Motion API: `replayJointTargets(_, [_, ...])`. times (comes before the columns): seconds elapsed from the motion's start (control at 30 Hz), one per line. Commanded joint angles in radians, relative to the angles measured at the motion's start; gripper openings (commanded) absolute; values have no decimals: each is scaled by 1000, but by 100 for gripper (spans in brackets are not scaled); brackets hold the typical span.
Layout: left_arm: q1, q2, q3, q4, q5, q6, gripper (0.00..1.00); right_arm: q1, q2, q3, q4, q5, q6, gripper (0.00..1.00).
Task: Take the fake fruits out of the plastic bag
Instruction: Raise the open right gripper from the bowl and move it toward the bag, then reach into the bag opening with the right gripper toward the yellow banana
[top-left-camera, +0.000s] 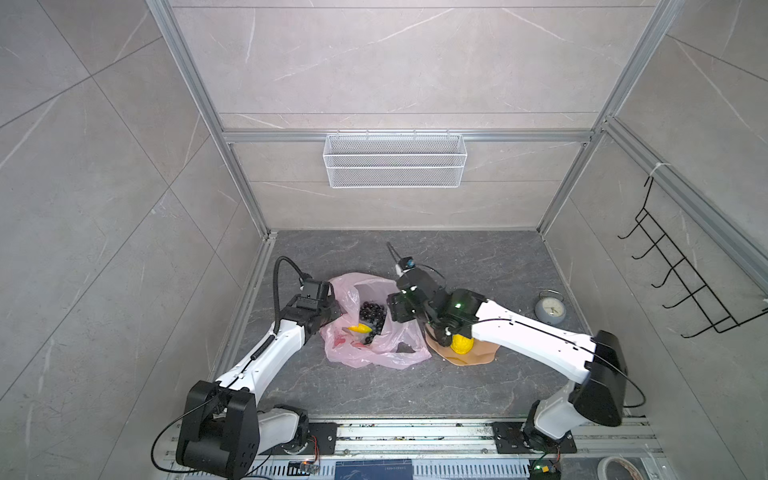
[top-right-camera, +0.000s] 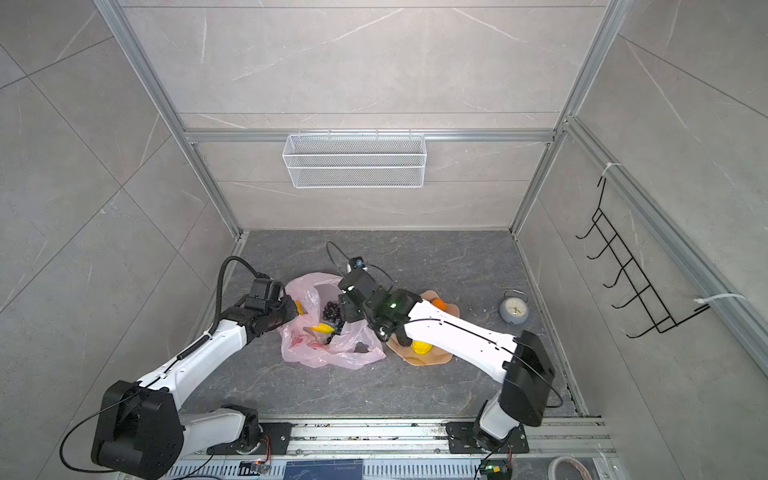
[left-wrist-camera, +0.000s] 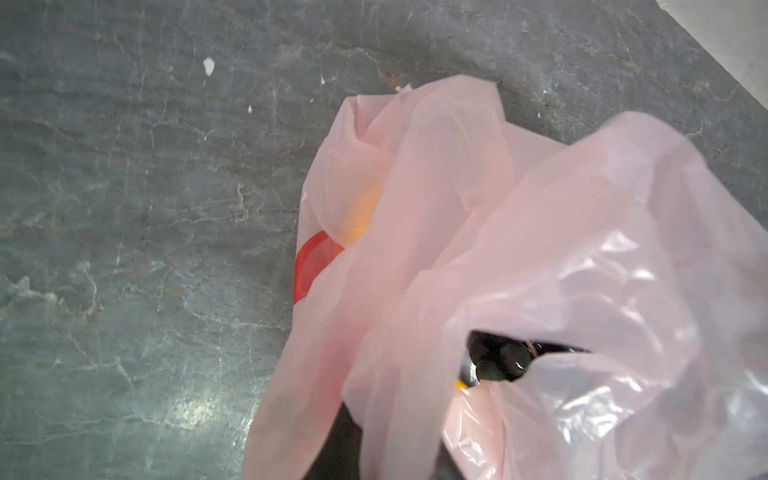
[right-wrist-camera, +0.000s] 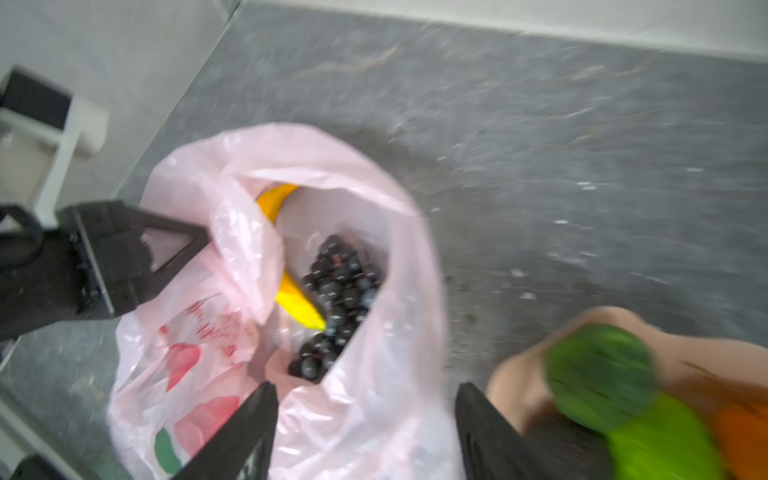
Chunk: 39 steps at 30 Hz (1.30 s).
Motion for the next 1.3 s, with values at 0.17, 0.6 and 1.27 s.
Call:
replayJointTargets(0.17, [12, -62, 10, -152, 21, -63, 56, 56, 253, 128, -42, -87, -44, 66])
replayJointTargets(0.6, [-72, -3, 0, -150, 164, -62, 87, 183, 259, -11, 106, -118, 32, 59])
replayJointTargets(1.27, [-106, 12, -47, -193, -76, -127, 59, 210, 196, -222, 190, -51, 123, 51])
